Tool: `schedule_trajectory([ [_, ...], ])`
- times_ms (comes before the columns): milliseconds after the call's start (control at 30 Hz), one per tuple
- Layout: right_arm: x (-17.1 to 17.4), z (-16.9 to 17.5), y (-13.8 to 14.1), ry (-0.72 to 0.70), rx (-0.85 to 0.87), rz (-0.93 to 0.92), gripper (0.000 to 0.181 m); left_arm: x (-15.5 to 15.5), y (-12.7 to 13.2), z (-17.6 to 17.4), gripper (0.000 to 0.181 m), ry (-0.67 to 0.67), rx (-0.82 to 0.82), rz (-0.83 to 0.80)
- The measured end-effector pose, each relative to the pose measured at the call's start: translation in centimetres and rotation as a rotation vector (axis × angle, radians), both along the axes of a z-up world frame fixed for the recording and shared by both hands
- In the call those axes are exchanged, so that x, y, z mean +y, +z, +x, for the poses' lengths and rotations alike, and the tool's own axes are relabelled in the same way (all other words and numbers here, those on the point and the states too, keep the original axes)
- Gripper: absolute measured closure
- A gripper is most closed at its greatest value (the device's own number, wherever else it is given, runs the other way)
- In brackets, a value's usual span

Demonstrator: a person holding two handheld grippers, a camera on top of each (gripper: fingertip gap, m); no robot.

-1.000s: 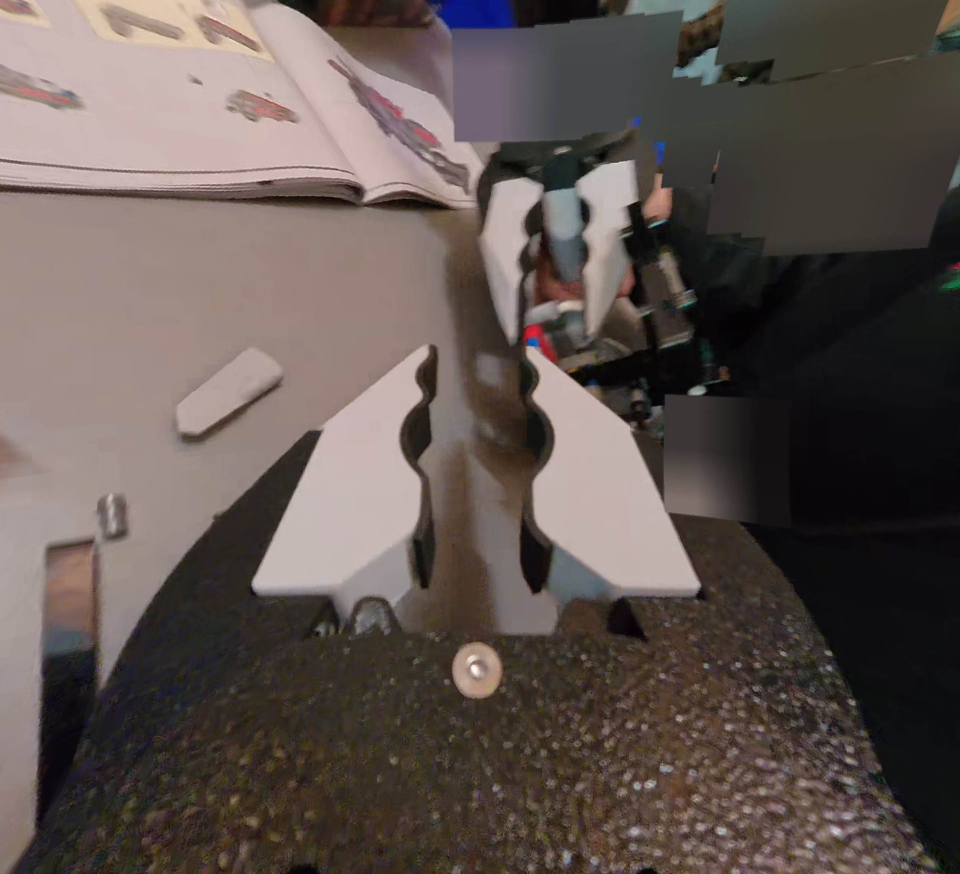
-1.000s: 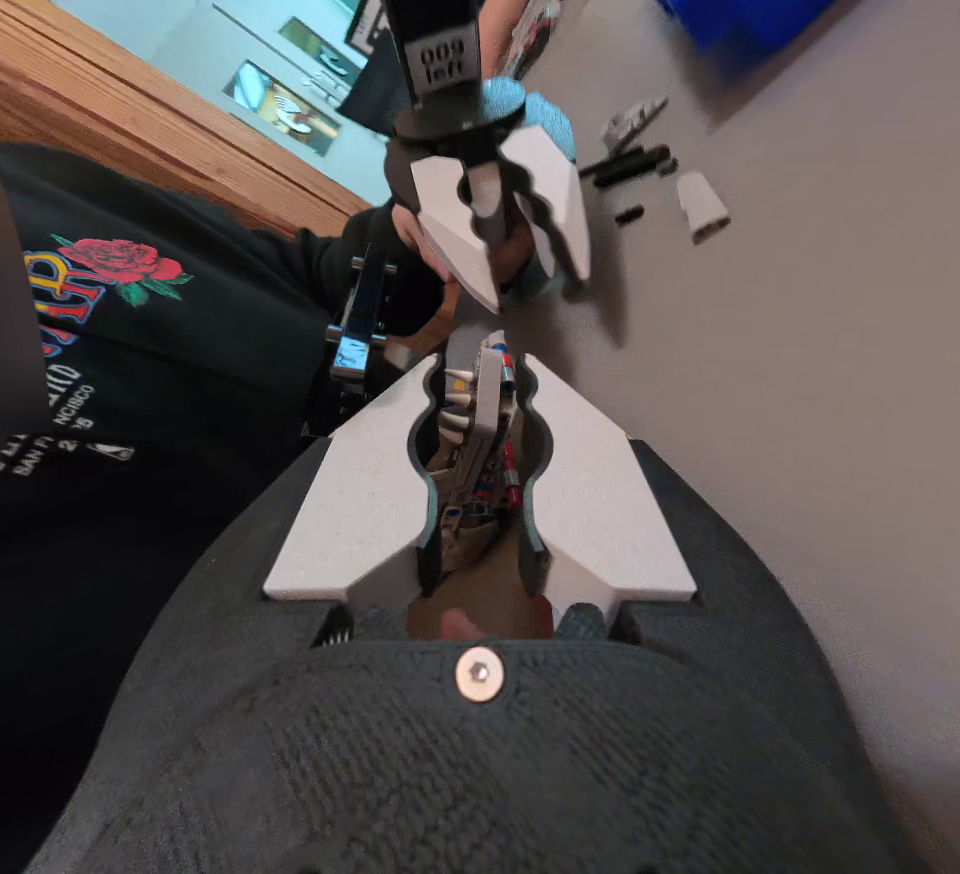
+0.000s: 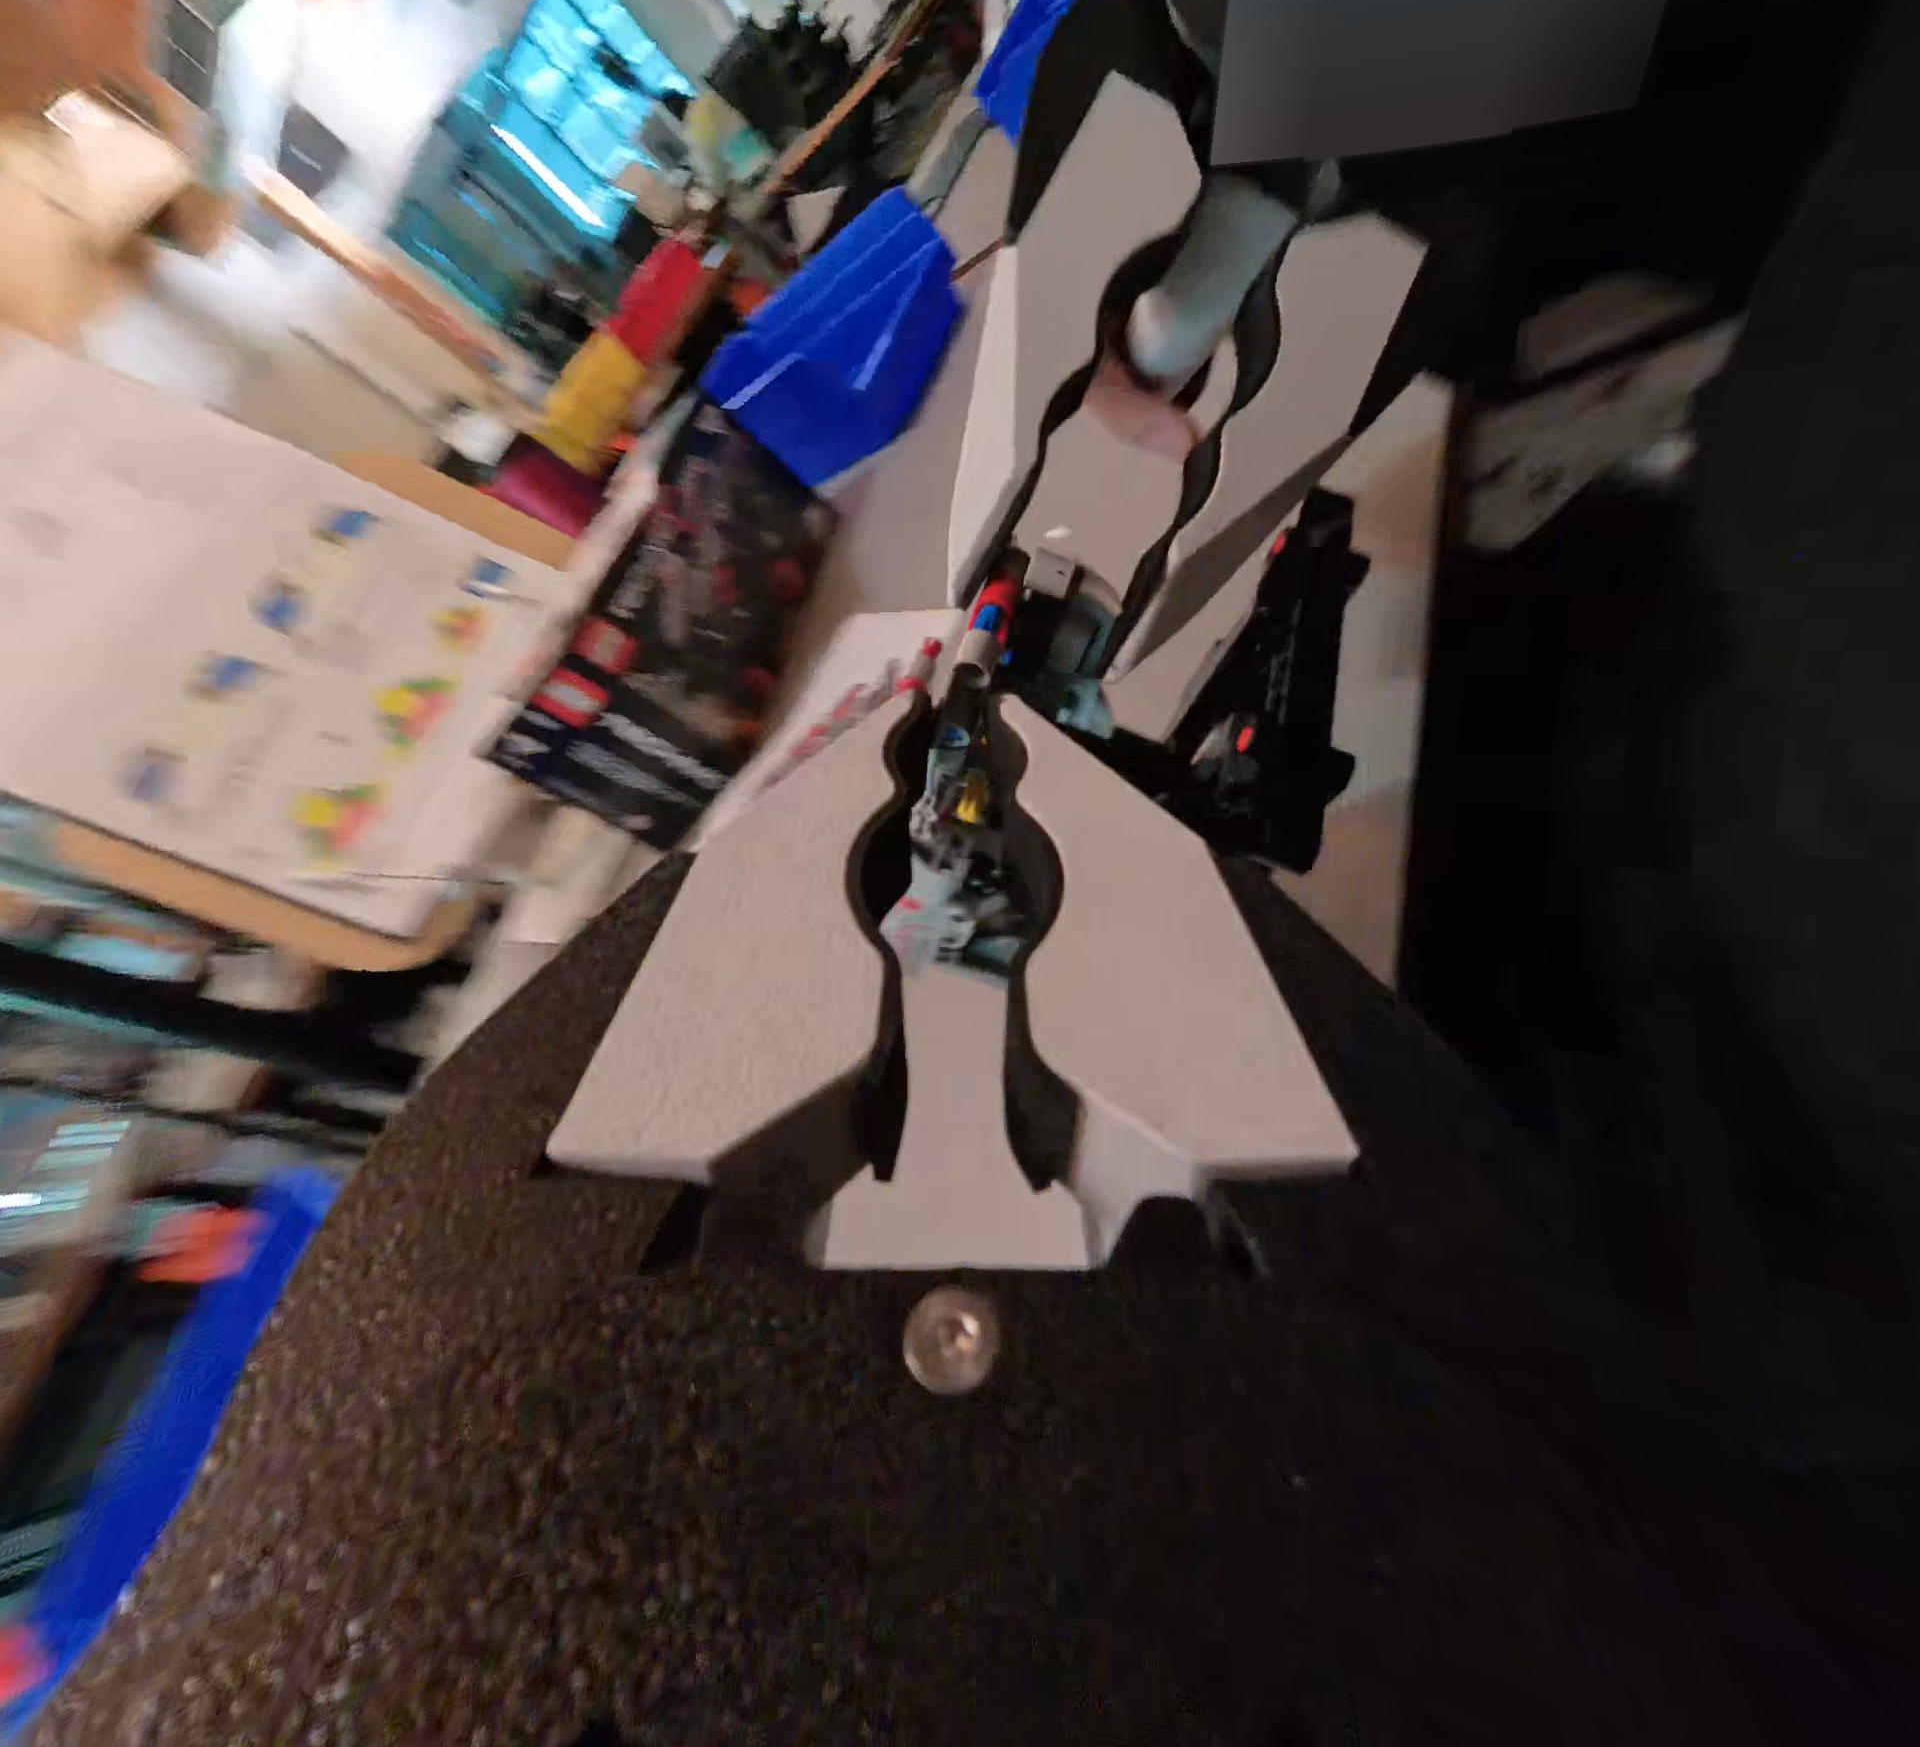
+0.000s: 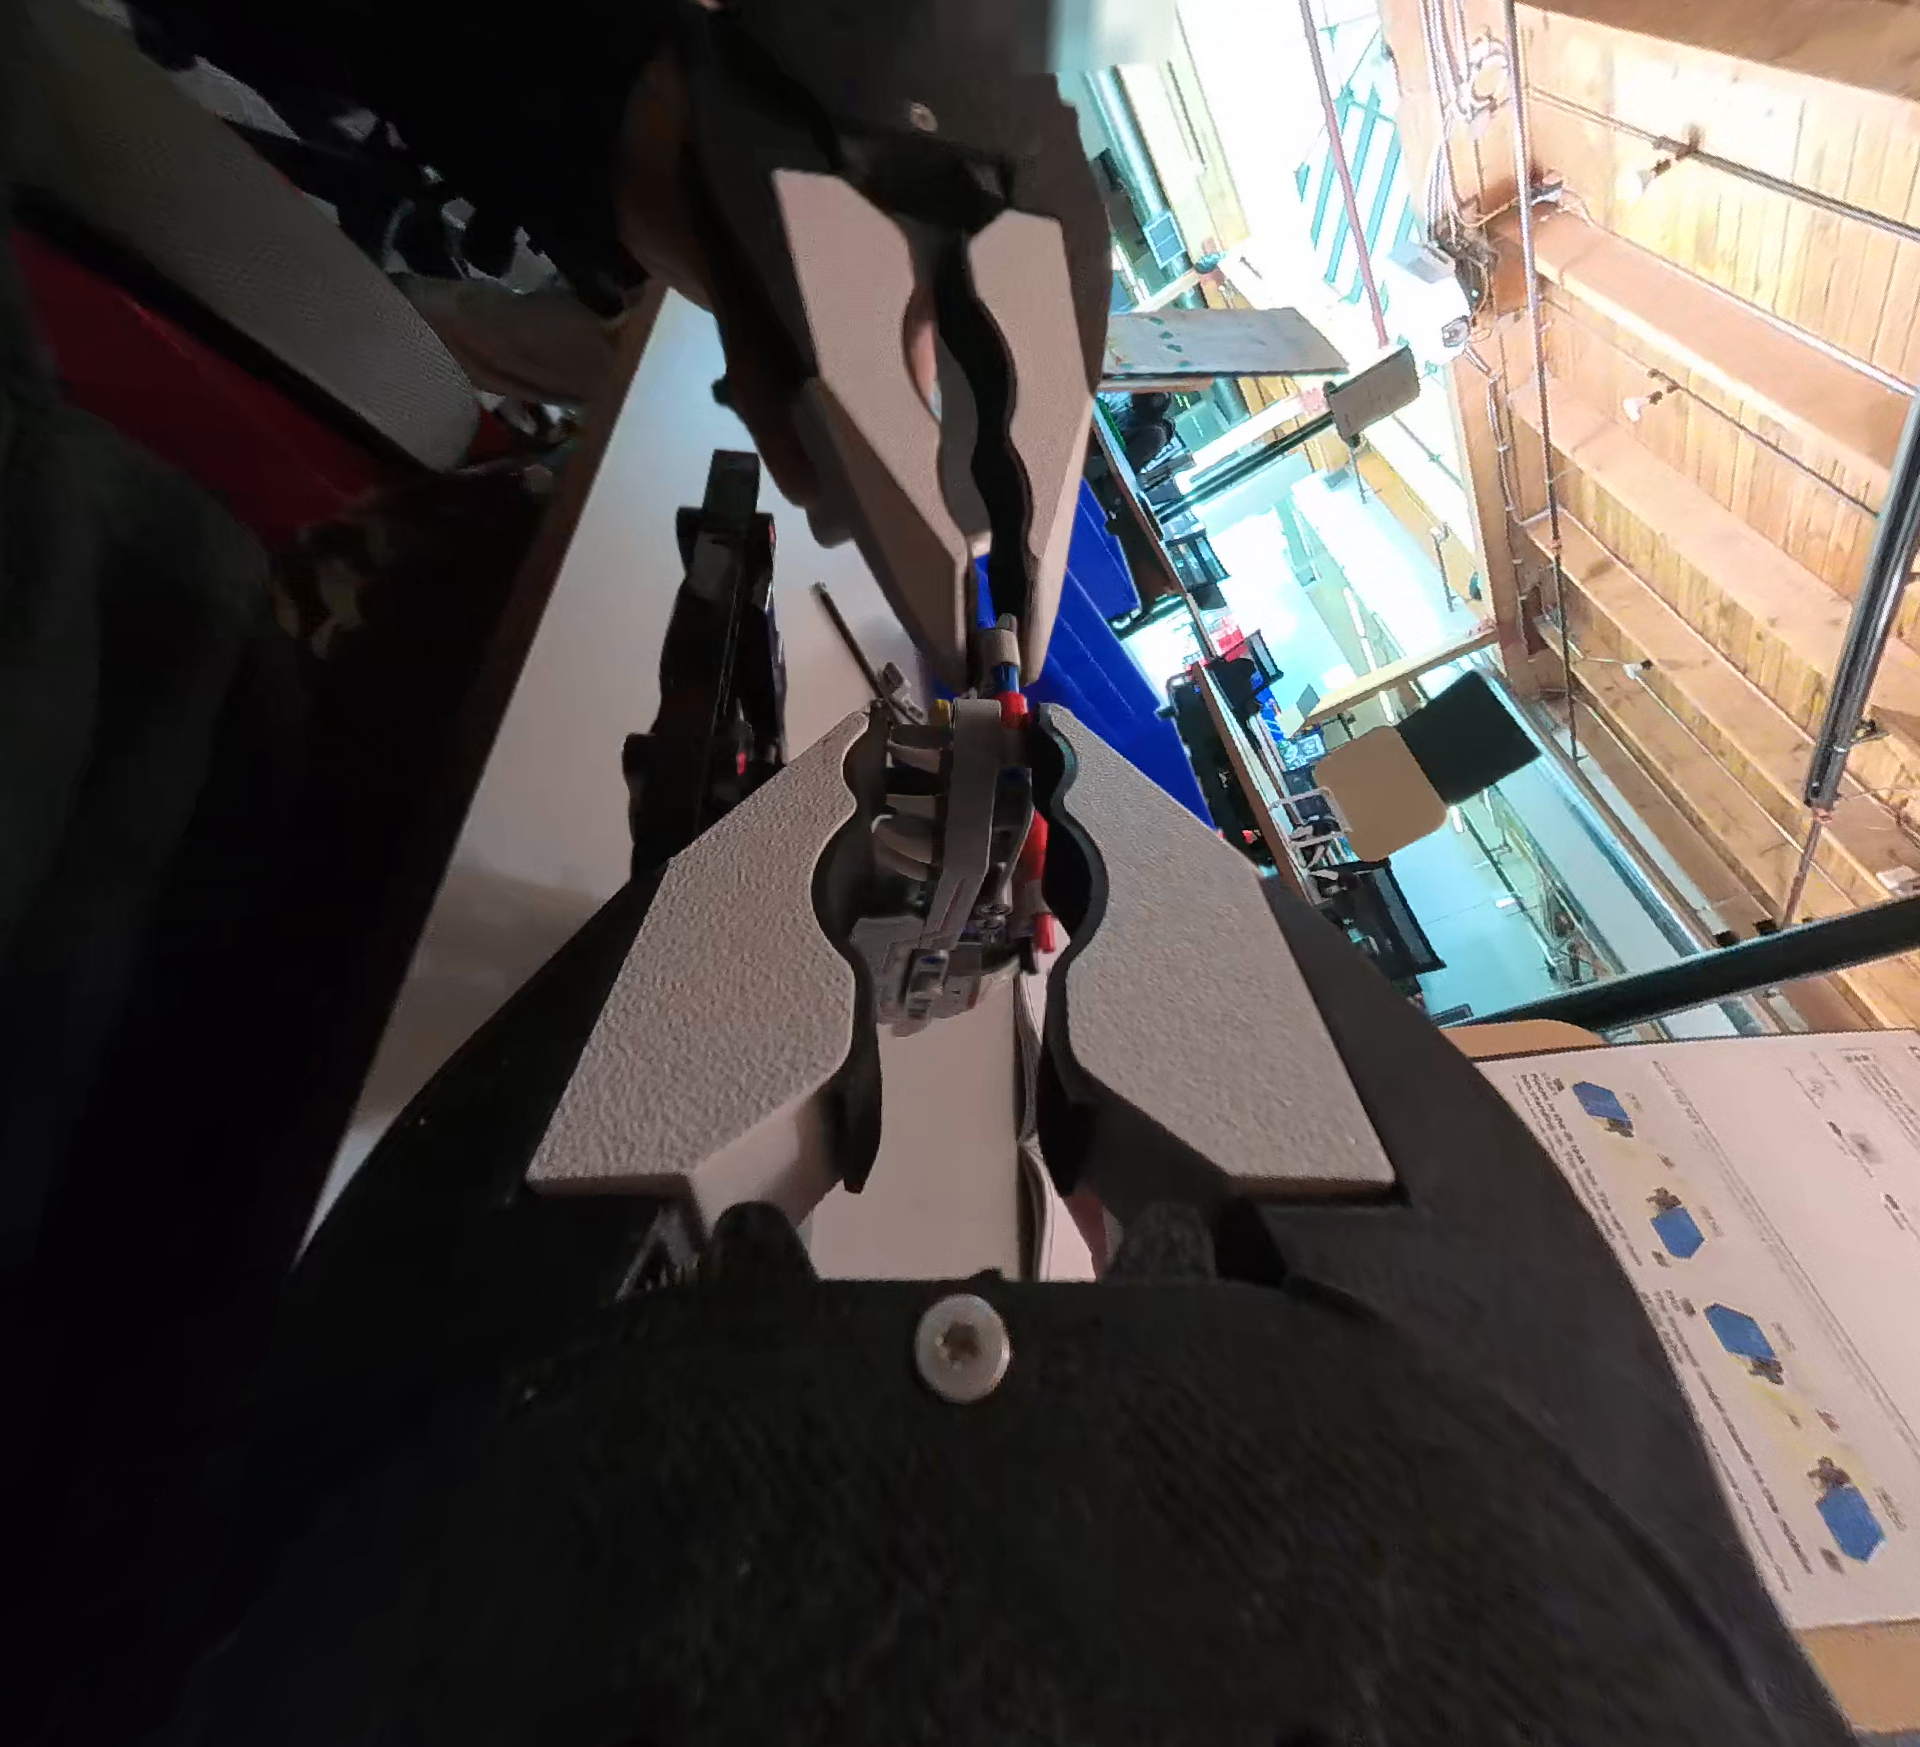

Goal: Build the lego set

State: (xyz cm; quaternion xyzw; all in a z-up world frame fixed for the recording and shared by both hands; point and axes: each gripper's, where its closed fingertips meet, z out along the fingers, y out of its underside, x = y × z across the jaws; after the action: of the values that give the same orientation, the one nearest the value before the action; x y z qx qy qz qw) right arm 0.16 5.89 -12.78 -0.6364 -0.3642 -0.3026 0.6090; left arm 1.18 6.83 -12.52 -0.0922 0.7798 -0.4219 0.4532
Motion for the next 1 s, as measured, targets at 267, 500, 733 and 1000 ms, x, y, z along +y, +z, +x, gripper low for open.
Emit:
schedule_trajectory([
  [267, -3.3, 0.4, -1.0, -0.067, 0.271, -0.023, 0.151, -2.8, -4.7, -1.7, 0.178, 0.081, -0.462, 0.514],
  [500, -5.9, 4.6, -4.2, -0.297, 1.015, -0.115, 0.136, -3.3, -6.7, 1.1, 0.177, 0.174, -0.579, 0.644],
  [733, -4.4, 3.2, -5.8, -0.072, 1.806, -0.229, 0.128, -3.0, -6.9, 3.3, 0.177, 0.192, -0.669, 0.703],
  [1000, -3.6, 6.2, -6.0, -0.062, 2.113, -0.048, 0.150, -2.6, -6.9, 4.6, 0.177, 0.217, -0.676, 0.729],
])
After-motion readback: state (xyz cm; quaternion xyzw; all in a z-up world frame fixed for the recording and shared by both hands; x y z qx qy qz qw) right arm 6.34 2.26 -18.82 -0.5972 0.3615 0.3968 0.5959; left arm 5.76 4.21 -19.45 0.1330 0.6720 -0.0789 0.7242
